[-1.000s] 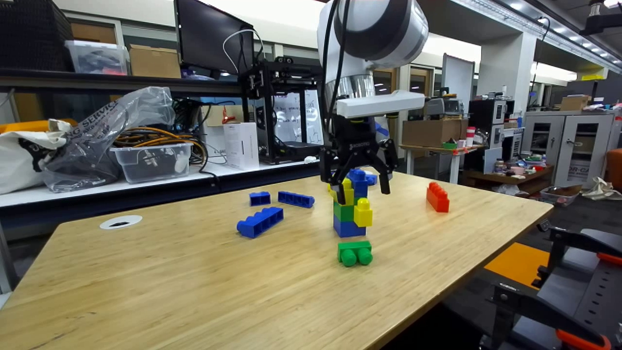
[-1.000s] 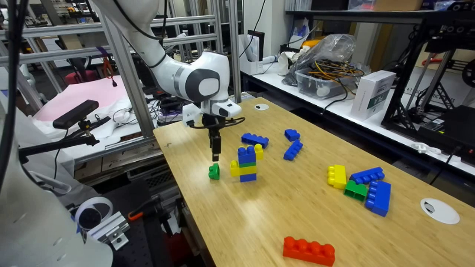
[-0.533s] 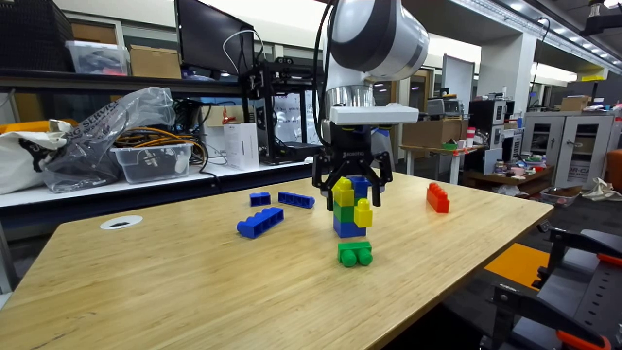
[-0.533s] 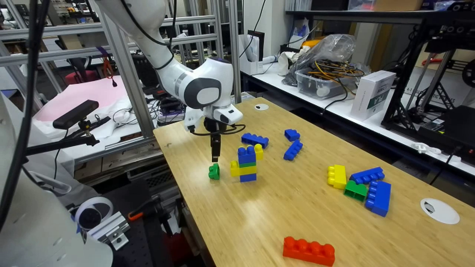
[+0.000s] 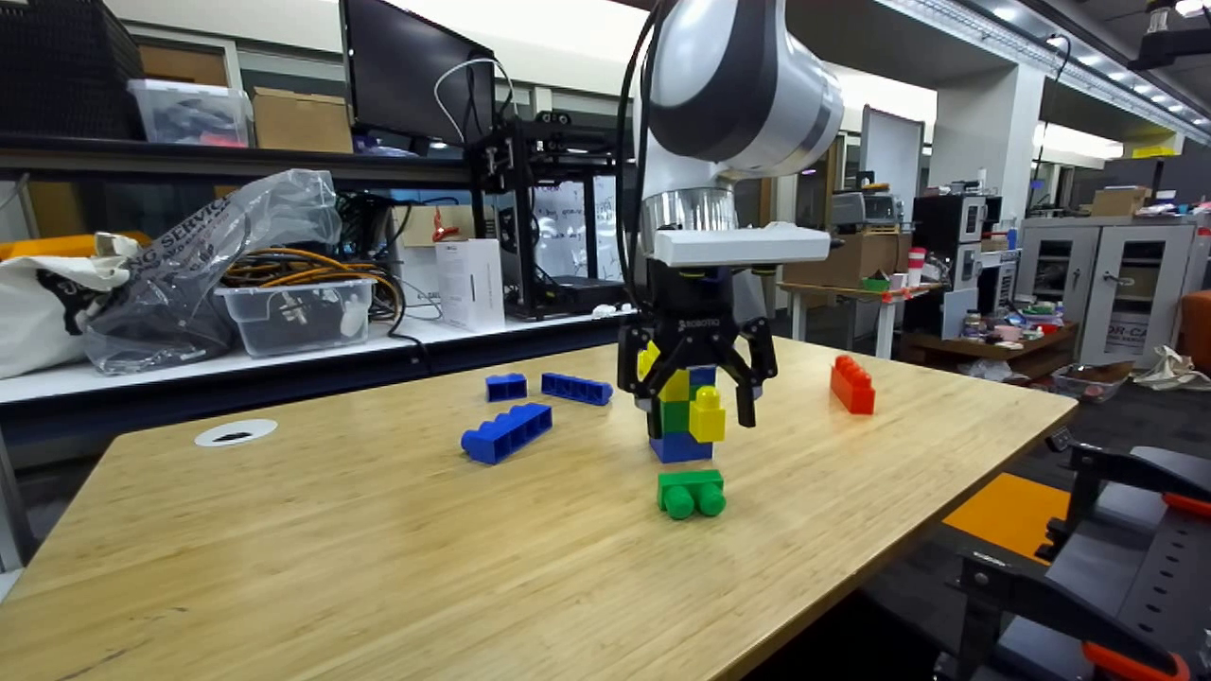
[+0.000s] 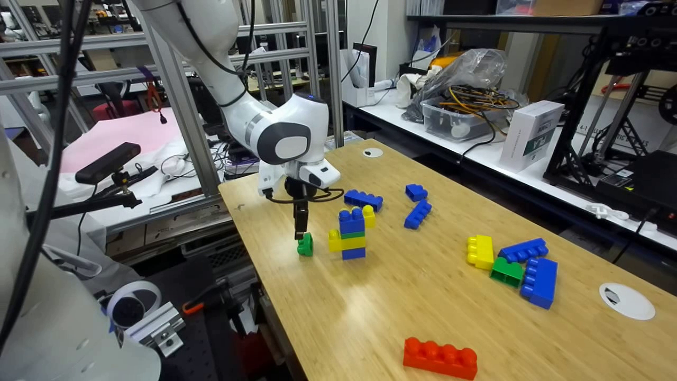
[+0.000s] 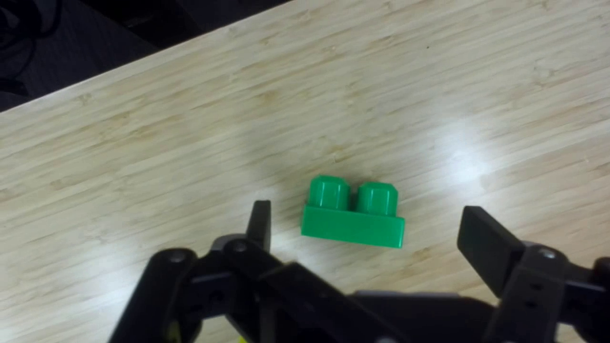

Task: Take the green block on the right then place it at the top of the slack of blocks

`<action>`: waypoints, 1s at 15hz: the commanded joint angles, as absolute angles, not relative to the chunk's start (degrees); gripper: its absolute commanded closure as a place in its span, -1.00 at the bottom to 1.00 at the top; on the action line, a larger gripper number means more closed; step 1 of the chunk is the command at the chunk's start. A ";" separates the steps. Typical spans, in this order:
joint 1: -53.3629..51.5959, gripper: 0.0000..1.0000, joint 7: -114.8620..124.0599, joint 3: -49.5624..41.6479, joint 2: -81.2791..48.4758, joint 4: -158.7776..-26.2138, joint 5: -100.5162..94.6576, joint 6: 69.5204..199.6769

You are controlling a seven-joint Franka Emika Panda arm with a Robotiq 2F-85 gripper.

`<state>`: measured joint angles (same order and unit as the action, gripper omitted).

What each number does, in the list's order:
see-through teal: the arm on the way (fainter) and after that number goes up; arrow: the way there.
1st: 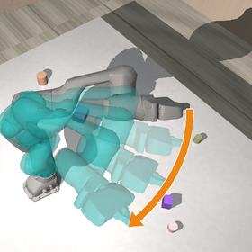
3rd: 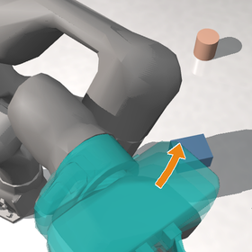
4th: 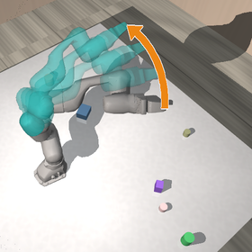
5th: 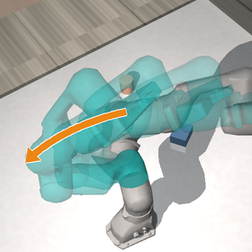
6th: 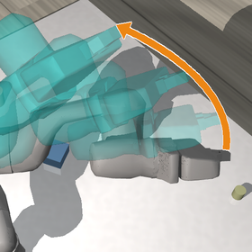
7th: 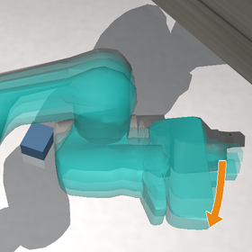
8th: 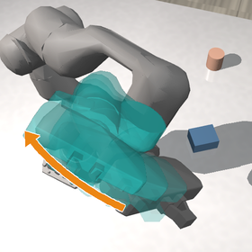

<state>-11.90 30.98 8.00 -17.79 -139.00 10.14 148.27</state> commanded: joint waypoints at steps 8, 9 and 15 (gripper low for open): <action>-16.39 -1.00 33.30 5.41 -21.89 -143.11 9.49 161.25; -16.79 -1.00 33.49 5.10 -22.33 -142.94 9.61 162.08; -19.25 -1.00 35.29 3.09 -24.10 -141.83 9.70 164.96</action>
